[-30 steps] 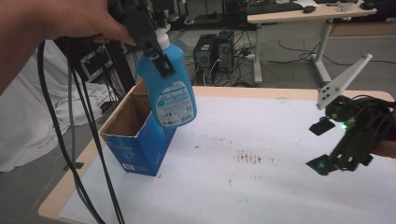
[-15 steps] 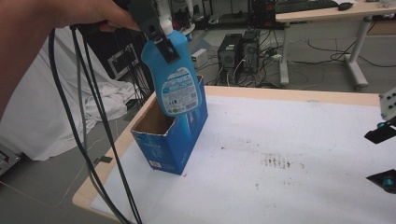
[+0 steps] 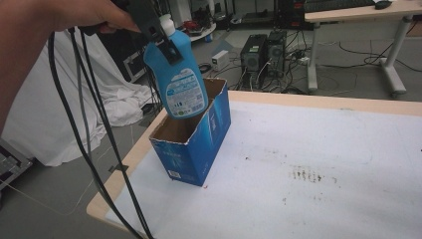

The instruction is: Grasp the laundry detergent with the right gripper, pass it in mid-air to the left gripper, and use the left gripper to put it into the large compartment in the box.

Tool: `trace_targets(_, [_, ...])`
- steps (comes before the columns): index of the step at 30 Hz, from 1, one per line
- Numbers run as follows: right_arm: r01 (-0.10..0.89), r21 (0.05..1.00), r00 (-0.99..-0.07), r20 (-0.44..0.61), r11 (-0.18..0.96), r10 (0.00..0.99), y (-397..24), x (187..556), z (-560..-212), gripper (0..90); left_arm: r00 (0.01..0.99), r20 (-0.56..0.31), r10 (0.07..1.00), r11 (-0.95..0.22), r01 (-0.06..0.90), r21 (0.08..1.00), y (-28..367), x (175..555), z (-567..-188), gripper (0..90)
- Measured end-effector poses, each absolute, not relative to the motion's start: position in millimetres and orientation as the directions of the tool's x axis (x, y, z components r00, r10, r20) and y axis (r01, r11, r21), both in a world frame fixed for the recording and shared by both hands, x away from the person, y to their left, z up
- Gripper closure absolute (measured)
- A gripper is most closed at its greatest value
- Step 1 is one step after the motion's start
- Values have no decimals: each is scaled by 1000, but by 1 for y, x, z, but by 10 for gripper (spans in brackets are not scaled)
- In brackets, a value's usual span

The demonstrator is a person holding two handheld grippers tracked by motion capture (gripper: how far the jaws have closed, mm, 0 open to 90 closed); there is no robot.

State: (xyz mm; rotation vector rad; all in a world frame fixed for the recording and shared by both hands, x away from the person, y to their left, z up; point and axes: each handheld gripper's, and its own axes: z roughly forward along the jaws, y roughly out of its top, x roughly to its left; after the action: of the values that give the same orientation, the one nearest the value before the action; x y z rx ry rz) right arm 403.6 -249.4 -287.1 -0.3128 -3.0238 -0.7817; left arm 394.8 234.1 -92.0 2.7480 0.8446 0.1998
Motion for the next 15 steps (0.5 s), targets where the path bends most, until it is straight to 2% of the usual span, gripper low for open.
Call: trace_targets(15, [208, 481, -976, 52, 852, 210, -250, 404, -290, 12, 827, 63, 559, -810, 529, 253, 253, 398, -131, 380])
